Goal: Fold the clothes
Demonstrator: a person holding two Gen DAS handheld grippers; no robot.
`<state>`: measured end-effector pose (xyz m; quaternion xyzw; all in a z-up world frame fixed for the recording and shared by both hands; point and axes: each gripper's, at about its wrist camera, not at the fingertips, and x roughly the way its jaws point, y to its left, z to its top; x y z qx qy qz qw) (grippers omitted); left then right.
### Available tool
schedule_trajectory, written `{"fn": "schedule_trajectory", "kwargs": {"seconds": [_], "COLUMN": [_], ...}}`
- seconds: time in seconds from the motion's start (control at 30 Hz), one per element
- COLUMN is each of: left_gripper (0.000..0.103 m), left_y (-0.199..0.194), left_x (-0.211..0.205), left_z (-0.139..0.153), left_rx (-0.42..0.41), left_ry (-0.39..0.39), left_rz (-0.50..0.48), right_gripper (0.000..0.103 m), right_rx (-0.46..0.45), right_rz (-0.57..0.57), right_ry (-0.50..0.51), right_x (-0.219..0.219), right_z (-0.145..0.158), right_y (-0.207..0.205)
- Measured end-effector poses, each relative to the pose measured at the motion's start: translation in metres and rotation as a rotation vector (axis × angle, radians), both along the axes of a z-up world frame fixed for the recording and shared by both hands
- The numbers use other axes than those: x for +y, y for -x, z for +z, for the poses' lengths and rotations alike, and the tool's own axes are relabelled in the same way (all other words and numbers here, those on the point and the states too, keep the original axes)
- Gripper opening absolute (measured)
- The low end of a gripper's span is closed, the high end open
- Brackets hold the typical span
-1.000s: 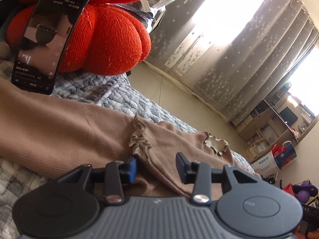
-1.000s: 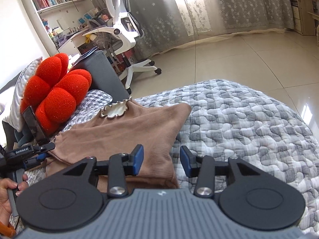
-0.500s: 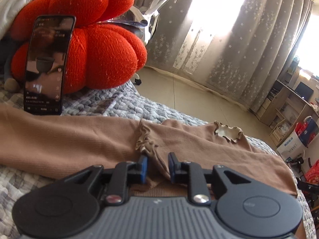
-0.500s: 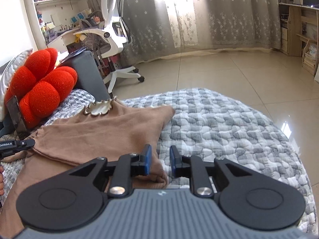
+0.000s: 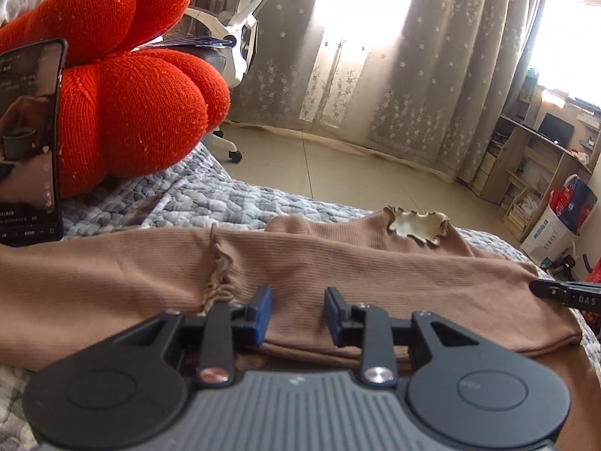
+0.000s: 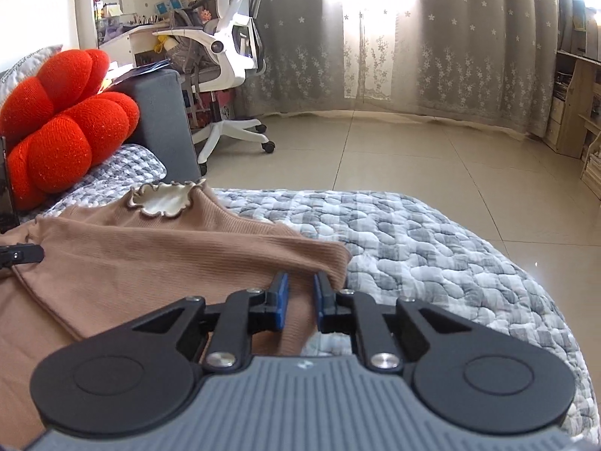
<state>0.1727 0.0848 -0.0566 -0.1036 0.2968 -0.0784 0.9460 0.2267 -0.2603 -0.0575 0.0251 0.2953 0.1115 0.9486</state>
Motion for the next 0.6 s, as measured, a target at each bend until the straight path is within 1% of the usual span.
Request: {"fn": "schedule_trajectory", "kwargs": {"seconds": [0.03,0.07,0.1,0.17,0.2,0.23,0.27,0.3,0.37,0.5,0.57,0.6], "left_gripper": [0.031,0.031,0.031,0.031,0.031,0.031,0.031,0.031,0.031,0.031,0.031,0.031], "left_y": [-0.001,-0.002,-0.002,-0.003,-0.004,-0.004,-0.004,-0.002,0.004,0.011,0.014,0.016], "left_x": [0.002,0.003,0.005,0.005,0.005,0.005,0.005,0.007,0.009,0.012,0.009,0.008], "left_z": [0.001,0.001,0.000,0.001,0.003,0.005,0.008,0.011,0.016,0.015,0.009,0.006], "left_rx": [0.002,0.003,0.003,0.001,0.000,-0.001,-0.003,-0.010,-0.027,-0.027,-0.003,0.007], "left_ry": [0.005,0.011,0.021,0.029,0.027,0.025,0.026,0.032,0.054,0.091,0.082,0.070], "left_rz": [0.002,0.004,0.007,0.012,0.014,0.016,0.016,0.012,-0.007,-0.061,-0.079,-0.080], "right_gripper": [0.009,0.006,0.002,0.001,0.002,0.005,0.008,0.014,0.015,0.015,0.015,0.016], "right_rx": [0.005,0.008,0.010,0.013,0.015,0.016,0.012,0.003,-0.009,-0.010,-0.011,-0.007], "right_rz": [-0.010,-0.022,-0.033,-0.049,-0.056,-0.062,-0.062,-0.051,-0.015,0.041,0.054,0.060], "right_ry": [-0.031,-0.043,-0.051,-0.048,-0.045,-0.040,-0.039,-0.044,-0.041,0.000,0.021,0.034], "right_x": [-0.005,-0.007,-0.009,-0.009,-0.009,-0.008,-0.008,-0.008,-0.007,0.000,0.002,0.003], "right_z": [0.000,0.001,0.002,0.003,0.005,0.008,0.012,0.017,0.023,0.024,0.023,0.021], "right_y": [-0.006,-0.011,-0.016,-0.024,-0.026,-0.025,-0.022,-0.015,0.000,0.030,0.043,0.049]}}
